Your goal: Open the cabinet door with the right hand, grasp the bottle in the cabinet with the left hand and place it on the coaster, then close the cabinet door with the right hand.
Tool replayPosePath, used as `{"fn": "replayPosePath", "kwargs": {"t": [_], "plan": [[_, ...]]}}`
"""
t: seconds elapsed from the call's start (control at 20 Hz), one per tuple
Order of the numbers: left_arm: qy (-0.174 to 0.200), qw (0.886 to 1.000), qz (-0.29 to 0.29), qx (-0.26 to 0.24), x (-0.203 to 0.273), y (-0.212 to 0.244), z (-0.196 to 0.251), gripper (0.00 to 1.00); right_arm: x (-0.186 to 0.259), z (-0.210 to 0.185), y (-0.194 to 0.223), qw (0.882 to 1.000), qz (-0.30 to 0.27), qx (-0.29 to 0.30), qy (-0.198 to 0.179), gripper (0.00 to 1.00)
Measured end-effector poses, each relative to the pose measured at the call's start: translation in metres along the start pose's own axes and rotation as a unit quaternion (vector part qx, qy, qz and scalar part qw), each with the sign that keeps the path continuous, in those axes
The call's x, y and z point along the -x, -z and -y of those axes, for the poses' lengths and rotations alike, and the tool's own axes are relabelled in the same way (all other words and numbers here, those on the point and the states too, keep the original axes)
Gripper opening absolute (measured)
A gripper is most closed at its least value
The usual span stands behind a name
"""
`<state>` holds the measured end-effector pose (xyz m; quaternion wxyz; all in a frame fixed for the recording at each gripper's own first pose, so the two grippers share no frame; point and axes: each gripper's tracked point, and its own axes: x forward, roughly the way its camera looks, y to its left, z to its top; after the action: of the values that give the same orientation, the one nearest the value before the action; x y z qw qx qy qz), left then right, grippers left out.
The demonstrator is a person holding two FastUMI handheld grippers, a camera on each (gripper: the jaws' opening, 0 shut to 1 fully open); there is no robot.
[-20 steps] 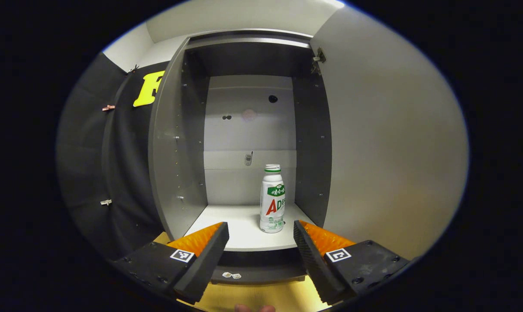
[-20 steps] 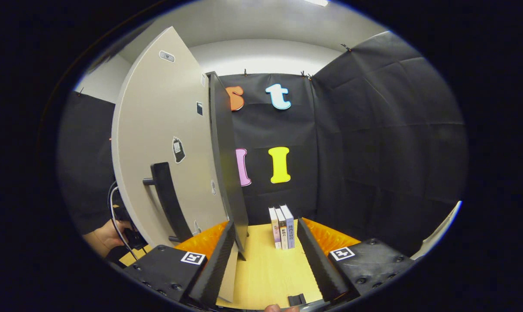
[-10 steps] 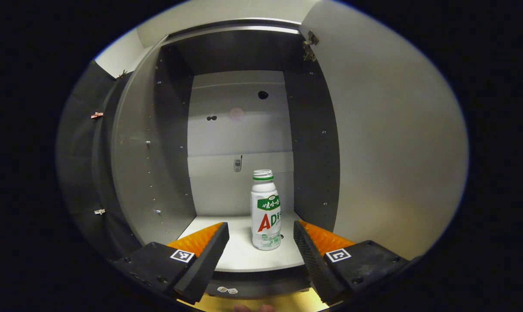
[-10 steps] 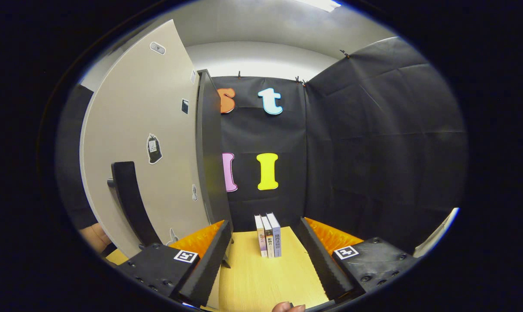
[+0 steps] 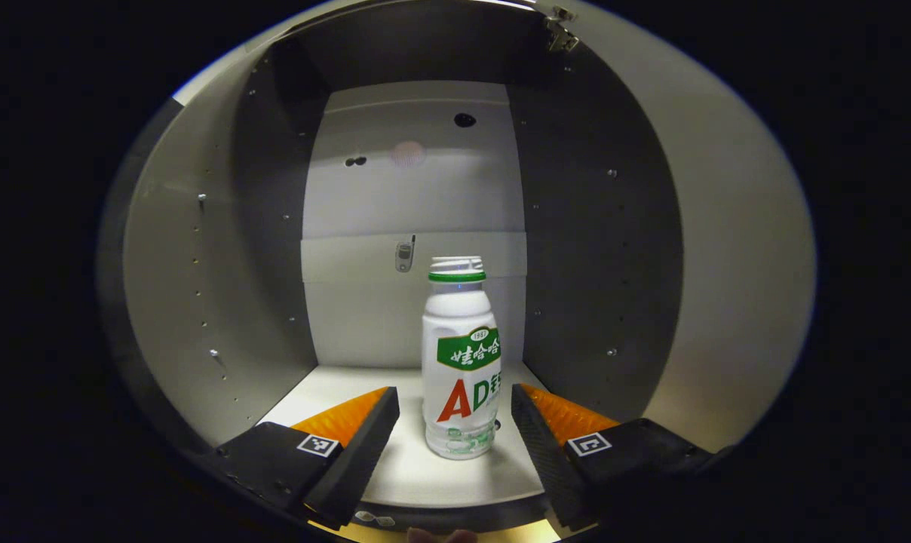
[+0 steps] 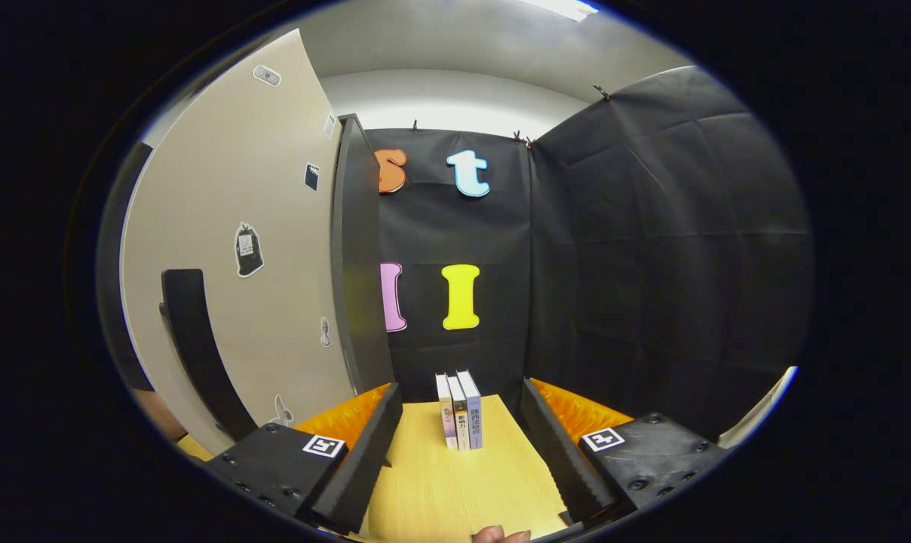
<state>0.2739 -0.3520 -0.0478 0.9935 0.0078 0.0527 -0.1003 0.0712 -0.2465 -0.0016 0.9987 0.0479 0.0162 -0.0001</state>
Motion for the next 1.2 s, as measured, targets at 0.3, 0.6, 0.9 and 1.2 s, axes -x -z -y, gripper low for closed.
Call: {"fn": "replayPosePath", "kwargs": {"t": [0.3, 0.6, 0.9, 1.2], "plan": [[0.005, 1.0, 0.0, 0.017, -0.033, 0.002, -0.005, 0.94, 0.004, -0.002, -0.005, 1.0, 0.001, -0.013, 0.01, 0.98], [0.019, 0.999, 0.006, 0.045, -0.018, -0.002, -0.016, 0.79, 0.016, 0.004, -0.002, 0.999, -0.001, -0.008, 0.04, 0.98], [0.024, 0.999, 0.026, 0.03, 0.041, -0.03, -0.05, 0.78, 0.035, -0.014, -0.012, 0.999, 0.01, -0.011, 0.036, 0.98], [0.027, 0.999, 0.034, 0.024, 0.121, -0.035, -0.1, 0.78, 0.05, -0.038, -0.017, 1.0, 0.014, -0.011, 0.024, 1.0]]}}
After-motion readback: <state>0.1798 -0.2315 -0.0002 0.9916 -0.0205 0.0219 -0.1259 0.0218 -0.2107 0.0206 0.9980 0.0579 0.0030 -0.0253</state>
